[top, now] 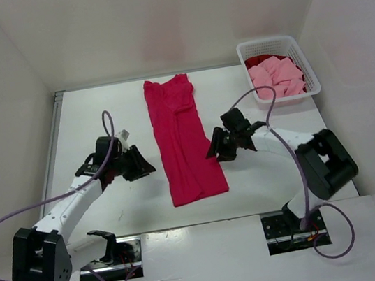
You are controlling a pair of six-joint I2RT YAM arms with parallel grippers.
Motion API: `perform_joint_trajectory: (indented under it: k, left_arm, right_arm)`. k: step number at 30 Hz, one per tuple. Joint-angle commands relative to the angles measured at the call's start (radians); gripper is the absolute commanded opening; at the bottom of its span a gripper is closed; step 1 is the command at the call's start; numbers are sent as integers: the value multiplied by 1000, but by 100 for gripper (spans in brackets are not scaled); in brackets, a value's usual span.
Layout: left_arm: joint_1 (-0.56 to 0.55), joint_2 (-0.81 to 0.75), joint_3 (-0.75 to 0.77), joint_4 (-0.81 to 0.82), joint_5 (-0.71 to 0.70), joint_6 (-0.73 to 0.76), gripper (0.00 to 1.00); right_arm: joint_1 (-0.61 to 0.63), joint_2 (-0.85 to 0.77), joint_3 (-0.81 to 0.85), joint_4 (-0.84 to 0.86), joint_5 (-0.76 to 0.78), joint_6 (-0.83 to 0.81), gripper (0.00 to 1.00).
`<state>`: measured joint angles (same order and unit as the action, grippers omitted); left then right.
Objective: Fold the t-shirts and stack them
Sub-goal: Rotate the tshirt 90 degrees, then grab the bottom of the folded rectangular tshirt with both arms
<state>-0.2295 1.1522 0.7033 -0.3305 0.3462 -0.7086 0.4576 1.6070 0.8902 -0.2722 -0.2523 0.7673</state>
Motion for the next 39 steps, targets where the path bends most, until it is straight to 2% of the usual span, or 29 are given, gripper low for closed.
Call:
perform_joint_trajectory:
  k: [1,5,8,14,19,21,24,28,30,31,34,35,36,39]
  left_arm:
    - [-65,-32,-65,-41,-16,-49,45]
    - [-163,-55,-134,-51,-35,-138,60]
    - [-215,-55,-186,-16,-47,-190,65]
    - [-301,39,-209,70,-47,-229,66]
    - [-370,96,-220,137,-56,-273,63]
    - [-370,107,-220,150,-56,-282,60]
    - [-370,138,-211,173,-56,-282,54]
    - [-393,194,-188,206,-67,-292,53]
    - [-405,222,-177,228,-67,-292,48]
    - [-421,222,-177,228,-67,-292,40]
    - [-421,212,-177,199,-67,-301,24]
    - [-421,173,-177,182,-67,-301,15]
    - [-421,149,-177,145,-67,-301,11]
    - [-421,49,-188,53,-52,-278,3]
  right_arm:
    - [18,-179,-111,-50,4,64,53]
    - [18,-295,-270,-81,45,130,53]
    - [18,-360,-351,-93,59,171,53]
    - [36,-371,-410,-81,33,198,53]
    - [69,-351,-447,-38,22,228,43]
    - [78,-338,-447,-28,22,237,38]
    - [89,-338,-447,-19,13,237,36]
    - [98,-329,-447,-19,13,228,36]
    - [98,-329,-456,-19,13,228,32]
    - [108,-329,-456,-19,13,228,23]
    - [118,-329,-456,-19,13,247,7]
    - [137,-329,-456,-19,13,256,5]
    - [154,-340,-456,-19,13,266,4]
    - [277,-378,-456,-41,13,346,2]
